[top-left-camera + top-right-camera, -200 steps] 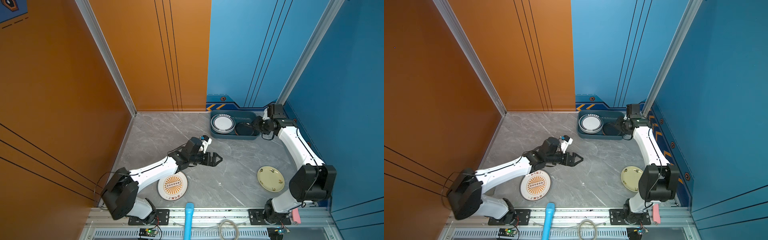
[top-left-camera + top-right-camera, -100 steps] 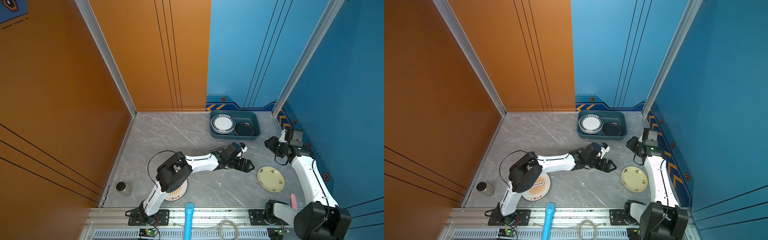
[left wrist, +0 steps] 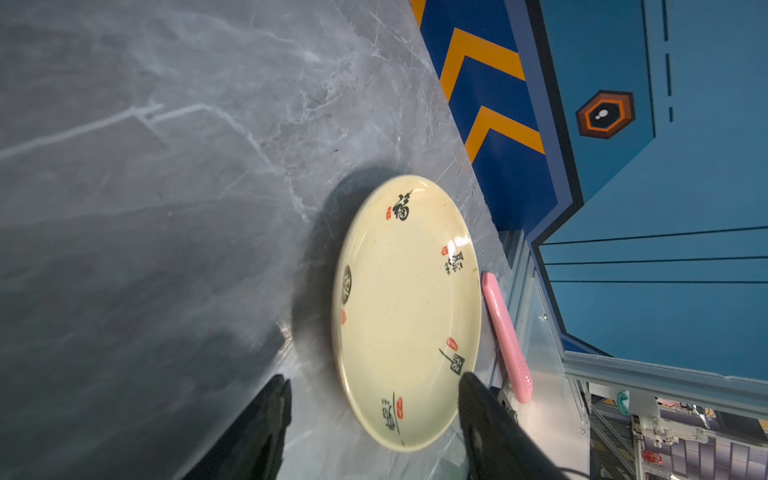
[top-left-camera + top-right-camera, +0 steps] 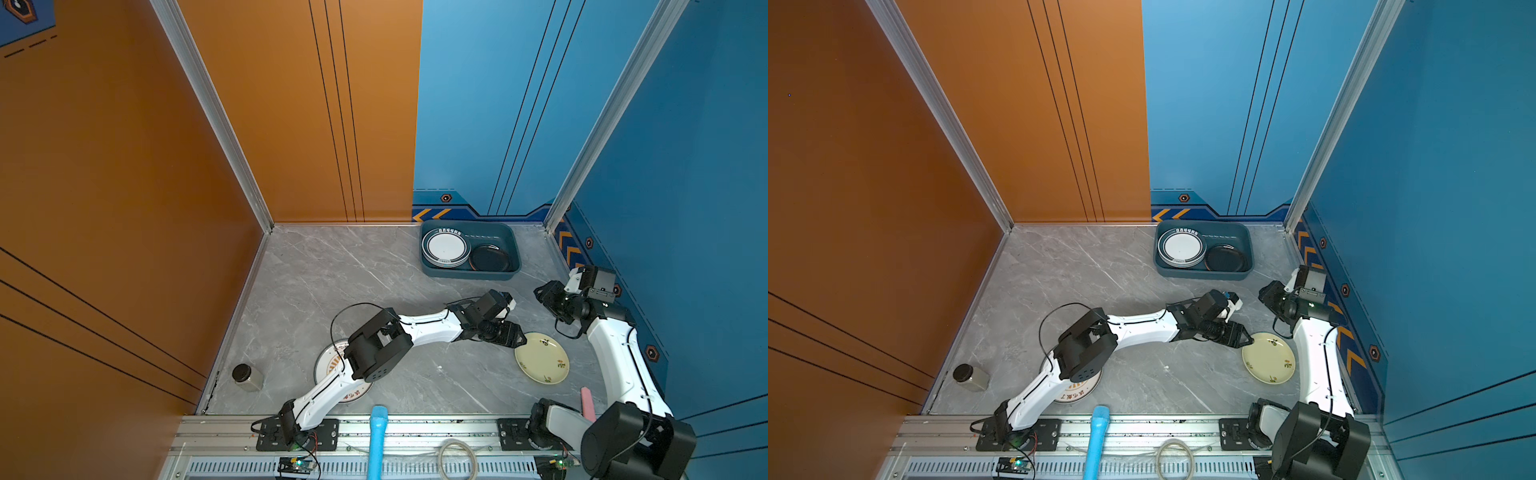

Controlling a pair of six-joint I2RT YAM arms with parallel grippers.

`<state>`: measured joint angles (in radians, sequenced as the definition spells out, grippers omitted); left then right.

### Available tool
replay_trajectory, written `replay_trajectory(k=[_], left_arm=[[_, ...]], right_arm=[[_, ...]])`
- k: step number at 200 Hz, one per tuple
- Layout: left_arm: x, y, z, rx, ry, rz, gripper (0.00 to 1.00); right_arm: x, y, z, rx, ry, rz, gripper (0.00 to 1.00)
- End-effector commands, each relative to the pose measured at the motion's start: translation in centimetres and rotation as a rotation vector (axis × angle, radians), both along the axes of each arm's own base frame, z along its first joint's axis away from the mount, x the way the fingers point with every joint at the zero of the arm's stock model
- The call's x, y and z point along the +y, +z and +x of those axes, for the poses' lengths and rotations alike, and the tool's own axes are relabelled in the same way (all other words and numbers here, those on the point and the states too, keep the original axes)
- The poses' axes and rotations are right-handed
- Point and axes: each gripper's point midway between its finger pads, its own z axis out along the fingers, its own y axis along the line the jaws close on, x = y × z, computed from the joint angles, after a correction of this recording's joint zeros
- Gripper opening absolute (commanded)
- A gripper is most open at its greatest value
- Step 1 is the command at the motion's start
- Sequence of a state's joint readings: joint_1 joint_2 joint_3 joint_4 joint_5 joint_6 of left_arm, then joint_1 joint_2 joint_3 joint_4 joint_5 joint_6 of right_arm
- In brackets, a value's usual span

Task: Place the plates into the plastic bin on the countertop
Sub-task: 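Reach the left gripper to the cream plate and drag it toward the table center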

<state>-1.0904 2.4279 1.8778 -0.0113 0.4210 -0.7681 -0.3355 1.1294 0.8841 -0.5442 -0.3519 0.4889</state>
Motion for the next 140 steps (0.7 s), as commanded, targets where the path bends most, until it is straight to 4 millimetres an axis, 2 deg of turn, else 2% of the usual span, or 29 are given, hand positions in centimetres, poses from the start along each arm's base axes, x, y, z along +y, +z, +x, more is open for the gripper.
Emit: replay_trajectory(k=[1,37,44,102,140], left_arm=[[-0.2,-2.2,-1.4,0.047,-0.038,0.069,0.63],[-0.5,-3.2,-1.5,0.051,-0.043,0.109,0.56],[0.0,-3.9,-1.8,0.069,-0.044,0.143,0.55],[-0.4,-5.2,-2.2,0.099,-0.059,0.165,0.41],[-0.7,-5.7,-2.4,0.113,-0.062,0.168,0.38]], right_arm=[[0.1,0.5,0.0,-0.032,0.022,-0.006,0.5],[0.2,0.8,-0.1,-0.044,0.019,0.0,0.49],[0.2,0.7,-0.1,-0.045,0.018,0.003,0.5],[0.2,0.4,-0.3,-0.044,0.018,0.001,0.49],[0.3,0.4,-0.3,-0.044,0.02,0.001,0.49]])
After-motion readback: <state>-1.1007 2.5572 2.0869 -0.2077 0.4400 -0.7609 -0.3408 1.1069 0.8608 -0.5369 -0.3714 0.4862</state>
